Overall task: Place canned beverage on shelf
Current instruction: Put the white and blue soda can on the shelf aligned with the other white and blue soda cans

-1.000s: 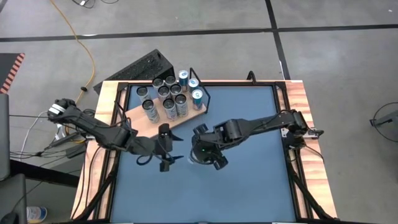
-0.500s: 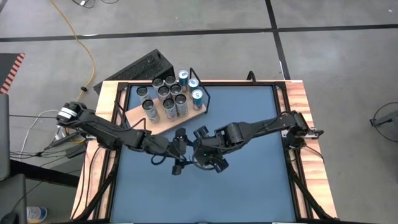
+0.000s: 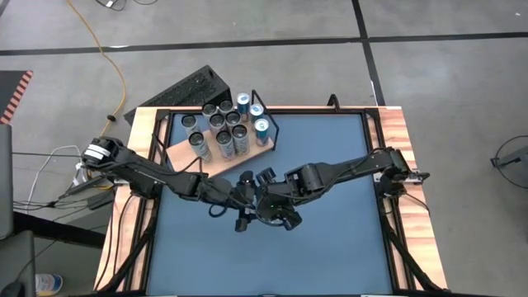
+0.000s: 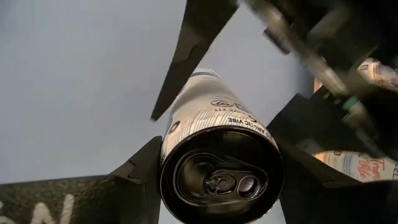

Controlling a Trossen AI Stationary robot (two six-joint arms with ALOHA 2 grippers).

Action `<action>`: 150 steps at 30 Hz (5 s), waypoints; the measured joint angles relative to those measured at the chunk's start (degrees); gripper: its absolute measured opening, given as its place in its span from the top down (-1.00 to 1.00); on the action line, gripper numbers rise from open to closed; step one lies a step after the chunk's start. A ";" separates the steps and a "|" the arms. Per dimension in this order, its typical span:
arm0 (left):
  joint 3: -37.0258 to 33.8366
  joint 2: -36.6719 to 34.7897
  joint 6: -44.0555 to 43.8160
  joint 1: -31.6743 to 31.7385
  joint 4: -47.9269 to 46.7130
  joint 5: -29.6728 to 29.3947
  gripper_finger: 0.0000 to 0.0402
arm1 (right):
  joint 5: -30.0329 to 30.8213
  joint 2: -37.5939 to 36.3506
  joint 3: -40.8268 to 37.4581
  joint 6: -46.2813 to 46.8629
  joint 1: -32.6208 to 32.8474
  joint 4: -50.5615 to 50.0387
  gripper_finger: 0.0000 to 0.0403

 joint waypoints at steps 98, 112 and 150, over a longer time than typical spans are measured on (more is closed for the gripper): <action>-12.94 -7.29 11.47 -10.46 40.53 -13.68 -0.20 | 1.01 -13.97 -45.77 25.71 1.83 77.47 -0.70; -12.94 -7.29 9.69 -10.41 39.92 -12.68 -0.27 | 1.11 -14.14 -45.42 24.43 1.86 77.91 -0.01; -5.22 -20.43 -15.22 -9.93 -18.36 -6.46 -0.65 | 1.08 -13.03 -45.48 25.15 1.65 58.42 -0.01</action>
